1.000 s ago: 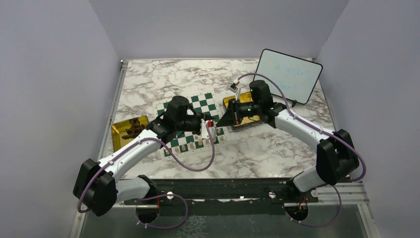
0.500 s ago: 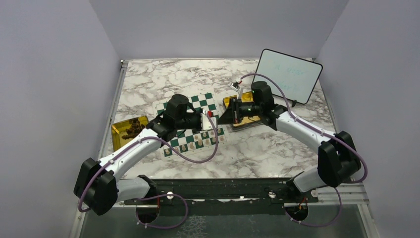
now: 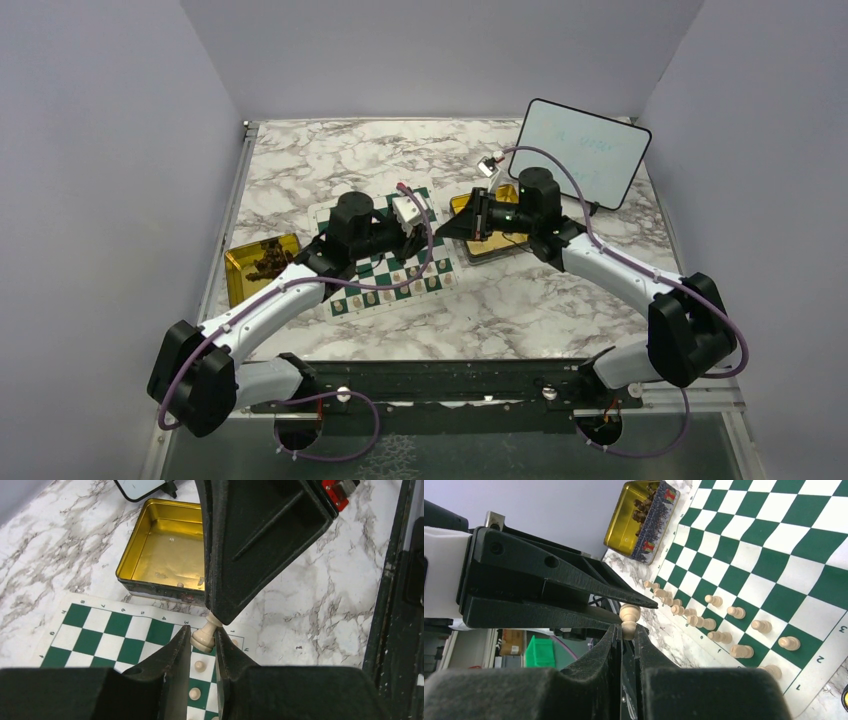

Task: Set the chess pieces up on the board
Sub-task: Place the chess piece on the chessboard.

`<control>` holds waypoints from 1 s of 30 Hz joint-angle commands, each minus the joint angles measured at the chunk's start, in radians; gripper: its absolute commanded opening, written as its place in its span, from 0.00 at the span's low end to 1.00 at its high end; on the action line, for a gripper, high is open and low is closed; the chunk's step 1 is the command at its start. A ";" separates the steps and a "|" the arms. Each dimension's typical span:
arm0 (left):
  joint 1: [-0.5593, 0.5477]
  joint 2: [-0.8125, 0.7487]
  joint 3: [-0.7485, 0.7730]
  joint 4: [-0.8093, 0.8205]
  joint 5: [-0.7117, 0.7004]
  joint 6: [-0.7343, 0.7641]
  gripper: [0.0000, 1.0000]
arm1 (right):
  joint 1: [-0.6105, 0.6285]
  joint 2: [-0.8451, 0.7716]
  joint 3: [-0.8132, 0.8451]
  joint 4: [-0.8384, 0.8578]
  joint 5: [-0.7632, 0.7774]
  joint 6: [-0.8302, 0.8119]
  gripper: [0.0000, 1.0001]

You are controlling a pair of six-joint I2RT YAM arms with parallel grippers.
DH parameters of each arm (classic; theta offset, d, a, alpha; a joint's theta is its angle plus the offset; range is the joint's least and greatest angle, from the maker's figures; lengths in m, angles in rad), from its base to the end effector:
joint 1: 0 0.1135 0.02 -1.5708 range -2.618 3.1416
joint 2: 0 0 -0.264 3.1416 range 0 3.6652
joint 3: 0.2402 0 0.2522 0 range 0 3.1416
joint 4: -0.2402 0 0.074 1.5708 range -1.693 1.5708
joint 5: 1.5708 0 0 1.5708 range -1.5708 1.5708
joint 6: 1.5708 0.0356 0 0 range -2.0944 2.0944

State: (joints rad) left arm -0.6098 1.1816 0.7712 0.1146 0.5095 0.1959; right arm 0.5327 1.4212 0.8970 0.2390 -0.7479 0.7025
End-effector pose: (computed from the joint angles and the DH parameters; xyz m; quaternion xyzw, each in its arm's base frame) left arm 0.2105 -0.1682 0.2844 0.4429 0.6566 -0.3165 0.5221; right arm 0.2623 0.1828 0.2757 -0.1550 0.7610 0.5615 0.2856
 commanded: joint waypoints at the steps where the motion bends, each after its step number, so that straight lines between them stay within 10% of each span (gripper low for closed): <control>1: -0.018 -0.016 -0.004 0.112 0.014 -0.170 0.17 | 0.010 0.003 -0.010 0.103 0.056 0.041 0.16; 12: -0.018 0.001 -0.013 0.111 -0.004 -0.204 0.16 | 0.010 0.030 0.006 0.096 0.066 0.040 0.22; 21: -0.018 0.018 -0.010 0.096 -0.026 -0.250 0.18 | 0.012 0.009 0.013 0.028 0.137 0.001 0.09; 30: -0.016 -0.048 -0.042 0.020 -0.173 -0.337 0.71 | 0.012 0.030 0.080 -0.124 0.287 -0.105 0.08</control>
State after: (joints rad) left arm -0.6224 1.1961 0.7479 0.1669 0.4244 -0.0818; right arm 0.5426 1.4372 0.9108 0.2070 -0.5831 0.6750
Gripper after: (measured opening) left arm 0.618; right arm 0.152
